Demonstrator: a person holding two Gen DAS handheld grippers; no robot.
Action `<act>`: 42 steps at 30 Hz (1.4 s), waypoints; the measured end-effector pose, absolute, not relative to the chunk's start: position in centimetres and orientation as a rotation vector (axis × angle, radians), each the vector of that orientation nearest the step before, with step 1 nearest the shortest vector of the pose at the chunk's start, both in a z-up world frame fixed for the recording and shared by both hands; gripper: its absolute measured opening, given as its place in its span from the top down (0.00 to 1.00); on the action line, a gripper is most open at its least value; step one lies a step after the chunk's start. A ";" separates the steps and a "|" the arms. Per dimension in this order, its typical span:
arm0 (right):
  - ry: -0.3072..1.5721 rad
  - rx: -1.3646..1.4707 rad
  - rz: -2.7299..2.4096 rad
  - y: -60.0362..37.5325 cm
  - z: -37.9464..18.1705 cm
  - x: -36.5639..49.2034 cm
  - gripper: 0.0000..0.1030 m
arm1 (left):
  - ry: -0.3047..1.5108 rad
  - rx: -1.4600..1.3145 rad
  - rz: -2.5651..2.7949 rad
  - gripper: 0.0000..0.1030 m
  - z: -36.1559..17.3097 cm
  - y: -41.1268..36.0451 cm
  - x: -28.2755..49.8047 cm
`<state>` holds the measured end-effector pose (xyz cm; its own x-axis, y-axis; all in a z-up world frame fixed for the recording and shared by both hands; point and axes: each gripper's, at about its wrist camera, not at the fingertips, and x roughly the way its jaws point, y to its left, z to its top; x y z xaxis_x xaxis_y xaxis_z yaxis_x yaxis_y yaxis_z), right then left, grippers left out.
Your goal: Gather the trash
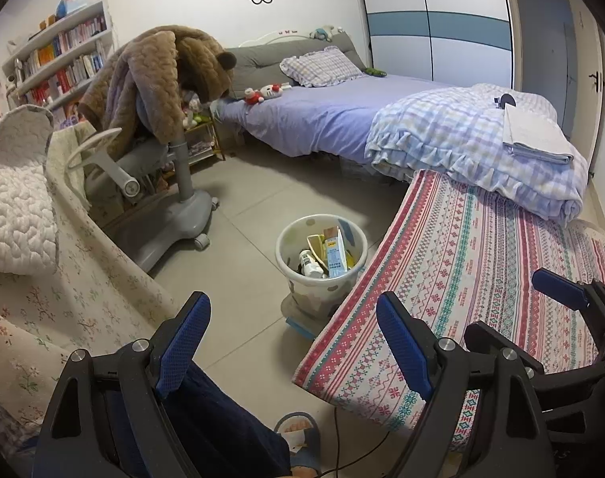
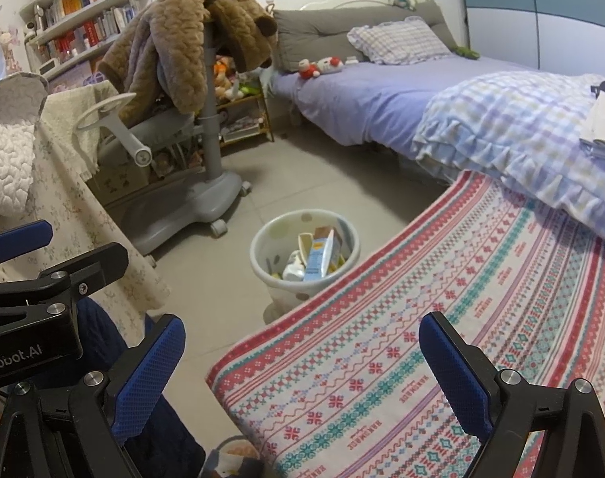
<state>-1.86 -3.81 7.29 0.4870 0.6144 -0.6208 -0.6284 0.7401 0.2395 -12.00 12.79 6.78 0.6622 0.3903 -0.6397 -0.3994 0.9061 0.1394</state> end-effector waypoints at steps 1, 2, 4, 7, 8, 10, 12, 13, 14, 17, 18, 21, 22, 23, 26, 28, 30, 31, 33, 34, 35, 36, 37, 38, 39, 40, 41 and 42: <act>0.746 -0.023 0.753 -3.8 7.3 -1.9 0.05 | 0.720 -0.010 0.448 0.15 6.7 12.7 -12.0; 0.745 -0.026 0.750 -3.8 7.2 -1.9 0.05 | 0.720 -0.007 0.448 0.15 6.7 12.7 -11.9; 0.745 -0.026 0.749 -3.8 7.2 -1.9 0.05 | 0.726 -0.008 0.449 0.15 6.6 12.7 -11.9; 0.746 -0.025 0.749 -3.8 7.1 -1.8 0.05 | 0.730 -0.010 0.451 0.15 6.5 12.7 -11.8; 0.747 -0.024 0.749 -3.8 7.1 -1.8 0.05 | 0.731 -0.010 0.451 0.15 6.4 12.8 -11.7; 0.747 -0.025 0.748 -3.8 7.1 -1.7 0.05 | 0.732 -0.011 0.451 0.15 6.4 12.9 -11.7; 0.749 -0.026 0.746 -3.7 7.0 -1.7 0.05 | 0.732 -0.012 0.451 0.15 6.4 12.9 -11.7; 0.749 -0.026 0.747 -3.7 7.0 -1.7 0.05 | 0.732 -0.012 0.451 0.15 6.4 12.9 -11.7; 0.750 -0.026 0.747 -3.7 7.0 -1.7 0.05 | 0.733 -0.012 0.451 0.15 6.3 12.9 -11.7; 0.753 -0.024 0.750 -3.7 6.9 -1.5 0.05 | 0.737 -0.014 0.449 0.15 6.2 12.9 -11.6; 0.754 -0.025 0.749 -3.6 6.8 -1.5 0.05 | 0.740 -0.015 0.447 0.15 6.1 13.0 -11.6; 0.754 -0.030 0.744 -3.5 6.7 -1.6 0.05 | 0.749 -0.012 0.446 0.15 5.9 13.0 -11.4; 0.754 -0.031 0.743 -3.5 6.6 -1.6 0.05 | 0.750 -0.010 0.447 0.15 5.9 13.1 -11.3; 0.754 -0.032 0.743 -3.5 6.6 -1.5 0.05 | 0.752 -0.009 0.448 0.15 5.8 13.1 -11.2; 0.758 -0.035 0.739 -3.4 6.5 -1.5 0.05 | 0.756 -0.006 0.452 0.15 5.6 13.2 -11.1; 0.758 -0.041 0.736 -3.4 6.4 -1.5 0.05 | 0.756 -0.006 0.453 0.15 5.6 13.2 -11.1; 0.758 -0.047 0.733 -3.3 6.3 -1.5 0.05 | 0.756 -0.004 0.455 0.15 5.5 13.2 -11.1; 0.758 -0.048 0.732 -3.3 6.3 -1.5 0.05 | 0.757 -0.004 0.455 0.15 5.5 13.1 -11.1; 0.758 -0.049 0.732 -3.3 6.3 -1.4 0.05 | 0.759 -0.009 0.453 0.15 5.5 13.2 -11.1; 0.759 -0.049 0.732 -3.2 6.2 -1.4 0.05 | 0.760 -0.011 0.452 0.15 5.5 13.2 -11.1; 0.758 -0.049 0.732 -3.2 6.3 -1.4 0.05 | 0.761 -0.012 0.451 0.15 5.4 13.2 -11.1; 0.759 -0.047 0.732 -3.2 6.3 -1.4 0.05 | 0.761 -0.012 0.452 0.15 5.4 13.2 -11.1; 0.759 -0.047 0.732 -3.2 6.3 -1.4 0.05 | 0.762 -0.011 0.453 0.15 5.4 13.2 -11.1; 0.758 -0.047 0.732 -3.2 6.3 -1.4 0.05 | 0.762 -0.012 0.452 0.15 5.4 13.2 -11.1; 0.758 -0.048 0.732 -3.2 6.3 -1.4 0.05 | 0.761 -0.013 0.452 0.15 5.4 13.2 -11.1; 0.759 -0.048 0.732 -3.2 6.3 -1.4 0.05 | 0.762 -0.013 0.452 0.15 5.4 13.2 -11.1; 0.760 -0.048 0.732 -3.2 6.2 -1.4 0.05 | 0.762 -0.013 0.451 0.15 5.4 13.2 -11.1; 0.759 -0.048 0.733 -3.2 6.3 -1.4 0.05 | 0.763 -0.013 0.451 0.15 5.4 13.2 -11.1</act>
<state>-1.43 -3.23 6.27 0.4936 0.5873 -0.6415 -0.6203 0.7547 0.2136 -11.12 13.23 5.41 0.6327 0.3893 -0.6694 -0.3986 0.9049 0.1494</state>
